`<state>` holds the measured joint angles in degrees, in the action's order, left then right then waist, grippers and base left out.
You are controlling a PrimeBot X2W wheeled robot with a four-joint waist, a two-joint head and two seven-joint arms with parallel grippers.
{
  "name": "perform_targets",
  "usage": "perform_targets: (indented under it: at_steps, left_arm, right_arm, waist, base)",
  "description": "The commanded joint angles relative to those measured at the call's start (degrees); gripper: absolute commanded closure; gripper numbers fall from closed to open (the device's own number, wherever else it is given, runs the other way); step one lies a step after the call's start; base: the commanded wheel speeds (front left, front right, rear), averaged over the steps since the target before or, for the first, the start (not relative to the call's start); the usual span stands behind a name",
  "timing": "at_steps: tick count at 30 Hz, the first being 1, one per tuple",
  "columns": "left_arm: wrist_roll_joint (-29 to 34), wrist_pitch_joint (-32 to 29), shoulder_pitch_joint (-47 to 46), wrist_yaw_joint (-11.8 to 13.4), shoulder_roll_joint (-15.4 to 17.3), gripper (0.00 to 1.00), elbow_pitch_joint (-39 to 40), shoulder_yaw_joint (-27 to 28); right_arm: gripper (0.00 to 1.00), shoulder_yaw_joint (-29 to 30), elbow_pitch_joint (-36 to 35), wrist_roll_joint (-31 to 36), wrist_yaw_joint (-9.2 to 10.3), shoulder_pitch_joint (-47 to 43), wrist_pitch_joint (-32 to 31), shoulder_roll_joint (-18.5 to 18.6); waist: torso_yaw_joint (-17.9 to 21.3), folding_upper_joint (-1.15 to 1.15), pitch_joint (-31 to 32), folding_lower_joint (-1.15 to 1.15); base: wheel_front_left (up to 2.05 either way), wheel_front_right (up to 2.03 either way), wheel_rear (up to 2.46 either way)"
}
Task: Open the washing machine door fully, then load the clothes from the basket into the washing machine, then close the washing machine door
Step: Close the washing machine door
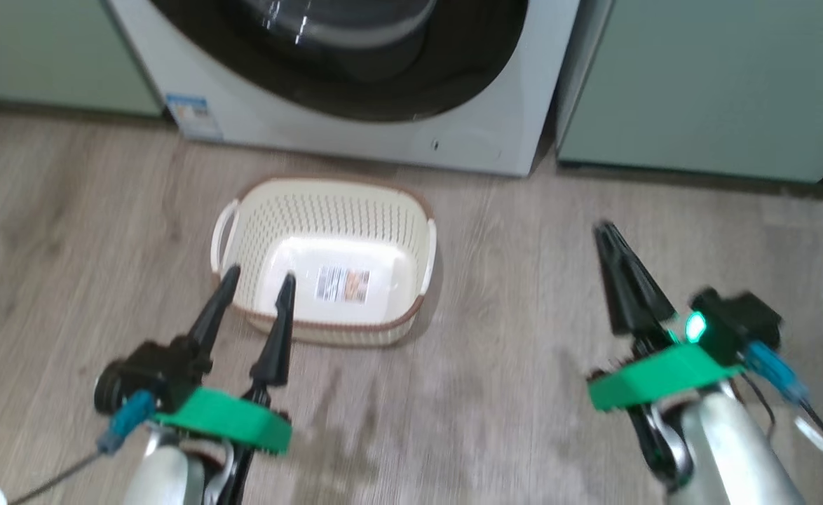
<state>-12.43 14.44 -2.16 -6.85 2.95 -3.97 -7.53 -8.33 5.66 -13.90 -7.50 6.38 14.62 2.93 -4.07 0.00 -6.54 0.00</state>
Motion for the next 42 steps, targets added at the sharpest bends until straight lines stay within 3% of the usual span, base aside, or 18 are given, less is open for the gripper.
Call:
perform_targets:
  at_steps: [1, 6, 11, 20, 27, 42]
  left_arm:
    - [-0.38, 0.56, -3.59, 0.39, -0.07, 0.00, 2.45, 1.40]
    - [-1.09, 0.56, -7.24, 0.67, -0.07, 0.00, 3.24, -0.04]
    - [-1.95, 0.56, -10.61, 0.81, -0.07, 0.00, 3.80, -1.50]
    - [-3.26, 0.56, -15.11, 2.07, -0.07, 0.00, 5.12, -4.63]
    - [-4.07, 0.56, -16.82, 2.89, -0.07, 0.00, 5.73, -6.38]
    - [-5.01, 0.56, -18.63, 3.35, -0.07, 0.00, 6.04, -7.99]
  right_arm:
    - [1.00, -2.35, -2.32, 1.45, 0.01, 3.88, 0.38, -0.05]
    - [1.00, -5.85, -1.00, 2.71, 0.01, 11.93, 0.38, 1.60]
    - [1.00, -10.72, 1.87, 2.00, 0.01, 23.36, 0.34, 6.93]
    - [1.00, -16.74, 10.59, -2.57, 0.01, 43.33, -1.51, 14.98]
    - [1.00, -20.31, 19.01, -3.60, 0.01, 54.62, -2.05, 18.62]
    - [1.00, -16.77, 37.20, -0.56, 0.01, 68.48, -1.44, 19.19]
  waist:
    - [-1.69, 0.00, -3.61, 0.00]
    - [-3.49, 0.00, -9.26, 0.00]
    - [-5.76, 0.00, -14.67, 0.00]
    - [-9.63, 0.00, -21.45, 0.00]
    - [-11.02, 0.00, -24.23, 0.00]
    - [-11.88, 0.00, -27.44, 0.00]
  base:
    - [0.00, 0.00, 0.00]
    - [0.00, 0.00, 0.00]
    - [0.00, 0.00, 0.00]
    - [0.00, 0.00, 0.00]
    - [0.00, 0.00, 0.00]
    - [0.00, 0.00, 0.00]
